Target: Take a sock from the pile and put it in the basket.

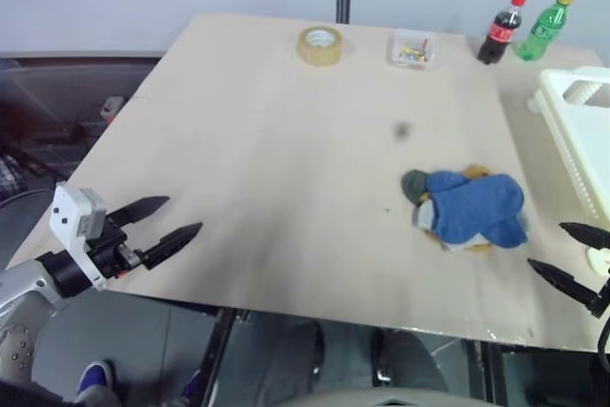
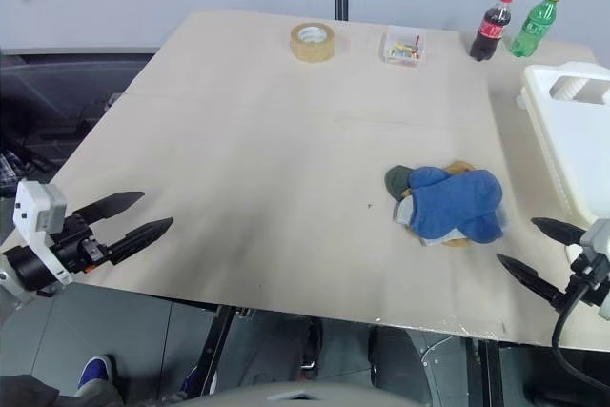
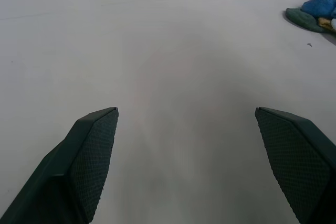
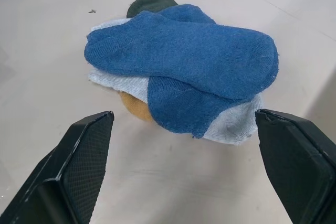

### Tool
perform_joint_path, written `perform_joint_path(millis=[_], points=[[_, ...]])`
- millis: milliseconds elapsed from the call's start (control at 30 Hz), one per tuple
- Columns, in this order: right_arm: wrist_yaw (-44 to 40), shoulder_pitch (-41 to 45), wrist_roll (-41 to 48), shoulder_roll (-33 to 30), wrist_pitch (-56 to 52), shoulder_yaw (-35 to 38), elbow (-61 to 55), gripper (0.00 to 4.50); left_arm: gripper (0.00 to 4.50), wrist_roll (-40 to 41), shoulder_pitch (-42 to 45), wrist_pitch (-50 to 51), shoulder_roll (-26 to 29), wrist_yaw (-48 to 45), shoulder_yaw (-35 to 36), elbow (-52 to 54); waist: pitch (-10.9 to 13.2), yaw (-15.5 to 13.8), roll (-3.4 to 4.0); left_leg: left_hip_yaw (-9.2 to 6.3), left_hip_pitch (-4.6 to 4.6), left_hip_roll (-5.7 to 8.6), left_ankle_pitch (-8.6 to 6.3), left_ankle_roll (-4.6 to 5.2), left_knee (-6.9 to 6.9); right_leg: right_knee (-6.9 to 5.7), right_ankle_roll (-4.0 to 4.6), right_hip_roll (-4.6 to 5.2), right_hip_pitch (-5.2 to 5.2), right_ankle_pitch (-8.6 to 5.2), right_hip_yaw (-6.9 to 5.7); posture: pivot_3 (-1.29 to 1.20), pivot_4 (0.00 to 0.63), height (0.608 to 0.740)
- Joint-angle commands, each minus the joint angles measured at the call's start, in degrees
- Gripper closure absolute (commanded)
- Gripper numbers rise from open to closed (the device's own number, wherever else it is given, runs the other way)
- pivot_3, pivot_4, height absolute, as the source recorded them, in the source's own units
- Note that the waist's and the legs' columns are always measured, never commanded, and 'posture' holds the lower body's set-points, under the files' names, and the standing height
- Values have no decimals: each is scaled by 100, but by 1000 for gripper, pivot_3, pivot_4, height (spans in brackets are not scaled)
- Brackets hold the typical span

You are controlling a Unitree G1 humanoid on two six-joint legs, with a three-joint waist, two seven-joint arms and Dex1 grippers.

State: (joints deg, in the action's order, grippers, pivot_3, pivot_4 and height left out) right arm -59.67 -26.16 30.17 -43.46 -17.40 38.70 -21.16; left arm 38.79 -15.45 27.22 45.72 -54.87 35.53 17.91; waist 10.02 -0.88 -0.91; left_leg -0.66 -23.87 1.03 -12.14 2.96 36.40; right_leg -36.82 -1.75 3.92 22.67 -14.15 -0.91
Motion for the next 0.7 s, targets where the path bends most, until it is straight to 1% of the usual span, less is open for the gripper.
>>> perform_joint_path(millis=[33,233,400,533,700], points=[[7,26,47,7,112,46,-71,0,37,-56,93,-116,78,-35,31,-2,0,0,0,0,0,0,0,0,0,0,0,0,0,0,0,0,150,740],[223,294,23,-24,36,-187,-305,0,37,-227,478,16,68,175,-505,113,-3,-3,2,1,2,0,0,0,3,-2,0,0,-2,1,1,0,150,740],[586,434,-140,-68,-184,-750,-968,0,37,-75,1148,87,32,91,-1203,337,-3,-15,1,1,2,0,1,1,3,-4,-1,-2,-2,1,0,0,150,740],[1163,889,-166,112,-596,-1580,-1424,0,37,-110,2048,105,-249,62,-2032,117,-6,-10,1,2,2,2,1,1,10,-11,-1,-4,-3,2,1,0,150,740],[1604,1292,-741,284,-581,-2620,-1550,0,37,-84,2754,120,-625,-127,-2731,26,-5,-6,-3,4,2,5,1,2,20,-19,-22,-12,-4,14,3,0,150,740]])
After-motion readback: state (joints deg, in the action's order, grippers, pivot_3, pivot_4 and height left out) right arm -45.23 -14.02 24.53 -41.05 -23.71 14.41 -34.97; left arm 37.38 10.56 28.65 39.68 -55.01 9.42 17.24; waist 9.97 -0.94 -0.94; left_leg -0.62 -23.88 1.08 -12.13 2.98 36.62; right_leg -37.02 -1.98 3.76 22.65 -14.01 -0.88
